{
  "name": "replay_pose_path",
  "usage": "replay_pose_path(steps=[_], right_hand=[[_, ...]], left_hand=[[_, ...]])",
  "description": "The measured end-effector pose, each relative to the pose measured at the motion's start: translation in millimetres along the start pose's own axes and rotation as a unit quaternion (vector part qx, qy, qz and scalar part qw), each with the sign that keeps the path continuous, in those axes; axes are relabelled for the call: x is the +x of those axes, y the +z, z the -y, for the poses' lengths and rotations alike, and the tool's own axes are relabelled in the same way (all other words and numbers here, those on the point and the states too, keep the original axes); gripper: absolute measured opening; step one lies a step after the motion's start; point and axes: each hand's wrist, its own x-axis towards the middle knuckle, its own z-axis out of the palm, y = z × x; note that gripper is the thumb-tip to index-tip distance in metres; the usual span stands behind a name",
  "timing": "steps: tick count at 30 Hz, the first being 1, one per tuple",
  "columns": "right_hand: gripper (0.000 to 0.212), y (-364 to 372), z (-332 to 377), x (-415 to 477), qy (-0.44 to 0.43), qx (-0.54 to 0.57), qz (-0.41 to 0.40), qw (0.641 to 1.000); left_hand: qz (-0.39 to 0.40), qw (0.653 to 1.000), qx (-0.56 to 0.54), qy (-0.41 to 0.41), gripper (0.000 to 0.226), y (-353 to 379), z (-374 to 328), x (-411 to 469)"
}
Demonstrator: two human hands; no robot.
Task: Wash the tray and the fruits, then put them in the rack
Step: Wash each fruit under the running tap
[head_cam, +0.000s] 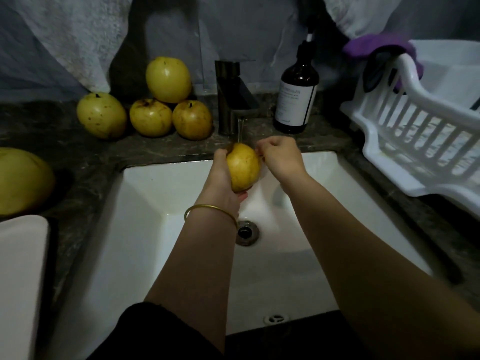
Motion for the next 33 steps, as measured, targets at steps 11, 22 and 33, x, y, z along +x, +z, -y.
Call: replay_pose_path(steps=[11, 22, 33], right_hand=[[0.042, -11, 82, 10, -0.214, -0.067, -0.089, 0.97], [0.038, -15, 108, 22, -0.226, -0.263, -0.068, 0.935], [0.03, -33, 48, -9, 0.014, -0.072, -0.122, 0.99]], left_hand=[[-0.002, 1.0, -0.023, -0.012, 0.058, 1, 0, 13], [0.011, 1.0, 0.01, -0.017, 0.064, 1, 4, 24], [-0.026, 0.999, 0.037, 0.01, 0.071, 4, 5, 25]])
